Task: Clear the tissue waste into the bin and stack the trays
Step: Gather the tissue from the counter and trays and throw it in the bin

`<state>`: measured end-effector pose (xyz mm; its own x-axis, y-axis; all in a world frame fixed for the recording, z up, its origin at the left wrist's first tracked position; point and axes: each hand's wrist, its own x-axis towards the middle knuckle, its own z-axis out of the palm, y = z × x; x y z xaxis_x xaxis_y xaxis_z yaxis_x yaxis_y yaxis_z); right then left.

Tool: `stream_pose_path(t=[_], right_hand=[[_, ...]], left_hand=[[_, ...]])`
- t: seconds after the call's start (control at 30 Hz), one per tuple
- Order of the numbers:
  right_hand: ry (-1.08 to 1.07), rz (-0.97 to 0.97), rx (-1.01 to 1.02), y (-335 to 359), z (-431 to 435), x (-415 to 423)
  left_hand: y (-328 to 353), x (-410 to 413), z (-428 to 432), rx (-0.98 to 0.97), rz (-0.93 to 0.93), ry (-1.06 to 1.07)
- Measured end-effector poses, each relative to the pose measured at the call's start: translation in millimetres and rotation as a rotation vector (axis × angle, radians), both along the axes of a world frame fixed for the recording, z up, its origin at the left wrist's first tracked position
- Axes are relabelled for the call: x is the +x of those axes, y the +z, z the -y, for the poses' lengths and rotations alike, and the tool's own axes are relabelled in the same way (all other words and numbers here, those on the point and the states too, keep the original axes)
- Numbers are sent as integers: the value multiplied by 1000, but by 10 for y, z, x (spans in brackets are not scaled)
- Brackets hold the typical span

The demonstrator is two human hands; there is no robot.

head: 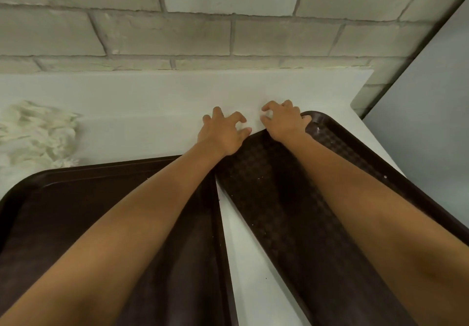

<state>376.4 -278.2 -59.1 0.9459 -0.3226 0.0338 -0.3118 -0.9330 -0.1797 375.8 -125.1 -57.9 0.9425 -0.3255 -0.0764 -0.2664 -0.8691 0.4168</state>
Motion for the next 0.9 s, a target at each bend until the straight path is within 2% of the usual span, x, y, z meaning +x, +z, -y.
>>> stream_pose_path(t=[0.1,0.27,0.5,0.7,0.83,0.9], right_hand=[[7,62,2,-26,9,50],[69,124,168,-39,-18,87],[167,316,330,-3,-124,-39],[113,387,530,186,-261,-160],[47,446,760,313,-346,-273],[37,452,809,362,-400,-357]], left_hand=[[5,62,19,-67,-28,9],[22,69,9,-122,-19,9],[14,48,-105,-252,-53,81],[177,-29,-235,-313,-31,89],[323,-161,-329,-393,30,104],[389,-270,-365,-414,70,97]])
